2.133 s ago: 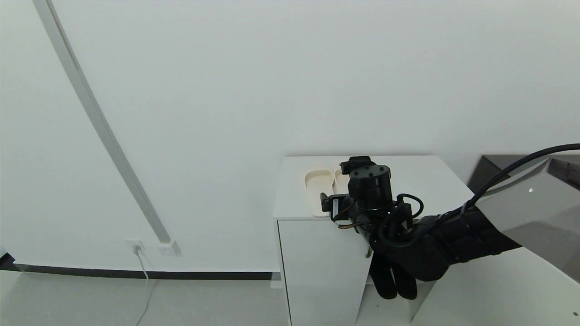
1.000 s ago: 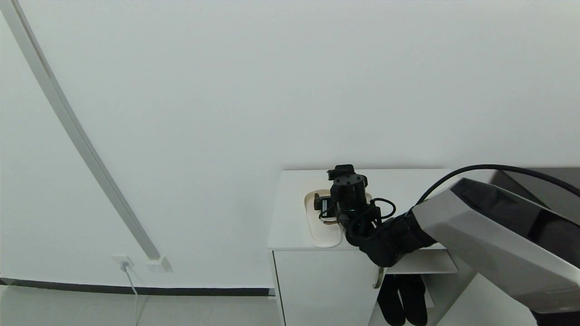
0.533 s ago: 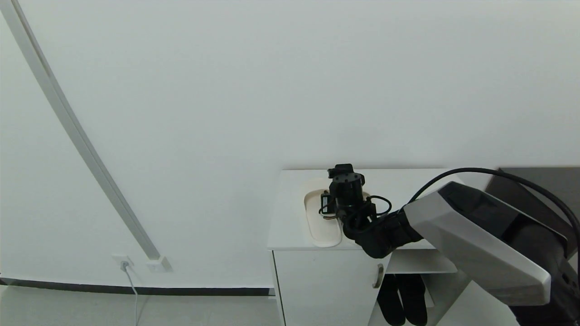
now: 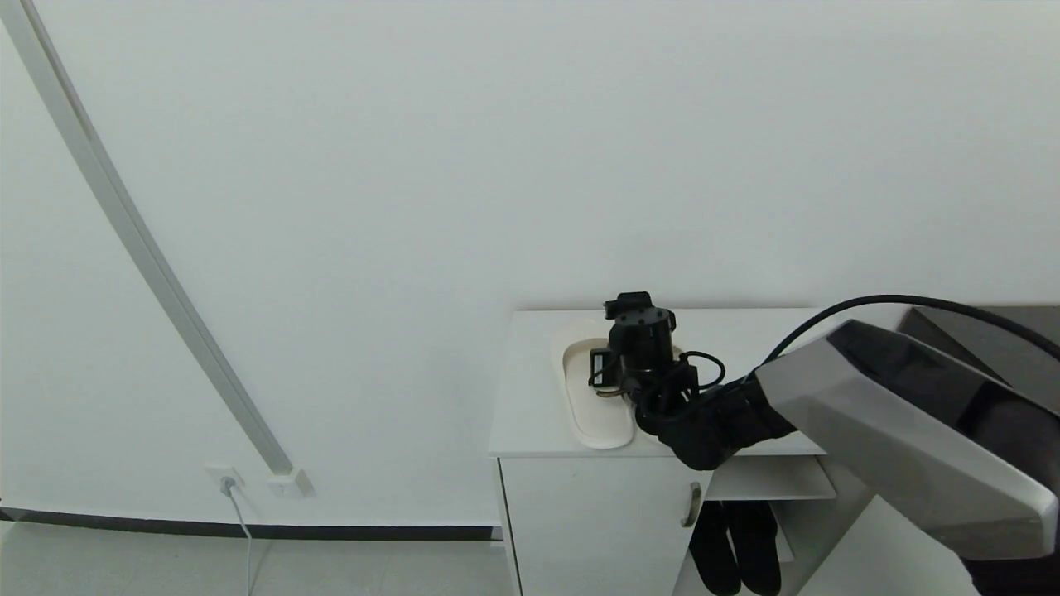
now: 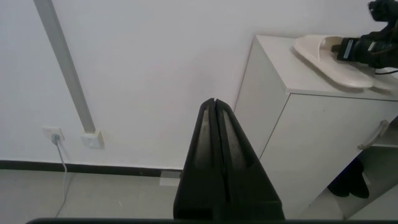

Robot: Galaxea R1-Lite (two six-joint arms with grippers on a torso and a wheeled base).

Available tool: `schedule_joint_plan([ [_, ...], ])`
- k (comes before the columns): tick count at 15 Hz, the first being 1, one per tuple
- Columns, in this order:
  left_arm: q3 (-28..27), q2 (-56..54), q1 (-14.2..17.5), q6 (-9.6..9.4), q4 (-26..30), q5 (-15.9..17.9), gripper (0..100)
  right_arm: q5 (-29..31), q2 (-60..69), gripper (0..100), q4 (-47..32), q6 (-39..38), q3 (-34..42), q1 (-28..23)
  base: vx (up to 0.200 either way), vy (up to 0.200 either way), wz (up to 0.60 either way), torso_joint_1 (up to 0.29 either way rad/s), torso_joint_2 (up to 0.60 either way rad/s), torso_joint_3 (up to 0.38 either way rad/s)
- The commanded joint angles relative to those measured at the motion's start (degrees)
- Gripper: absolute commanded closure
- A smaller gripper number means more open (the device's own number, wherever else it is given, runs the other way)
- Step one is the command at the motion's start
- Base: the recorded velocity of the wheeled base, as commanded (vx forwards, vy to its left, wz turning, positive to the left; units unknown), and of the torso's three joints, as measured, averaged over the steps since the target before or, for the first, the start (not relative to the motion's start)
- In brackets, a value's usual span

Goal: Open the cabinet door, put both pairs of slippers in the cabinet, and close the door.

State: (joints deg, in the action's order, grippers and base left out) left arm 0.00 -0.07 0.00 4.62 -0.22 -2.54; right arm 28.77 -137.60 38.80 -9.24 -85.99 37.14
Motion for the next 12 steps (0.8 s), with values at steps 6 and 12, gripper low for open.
schedule_joint_plan([
  [6,0.00,0.07,0.00,-0.05,-0.04,0.16,100,-22.79,31.95,100,8.83,5.29,38.09,0.82,0.000,0.000,0.00,0.000,0.00,0.000],
  [12,0.00,0.07,0.09,-0.05,-0.04,0.25,100,-24.02,36.17,100,8.75,5.46,44.60,4.43,0.000,0.000,0.00,0.000,0.00,0.000],
])
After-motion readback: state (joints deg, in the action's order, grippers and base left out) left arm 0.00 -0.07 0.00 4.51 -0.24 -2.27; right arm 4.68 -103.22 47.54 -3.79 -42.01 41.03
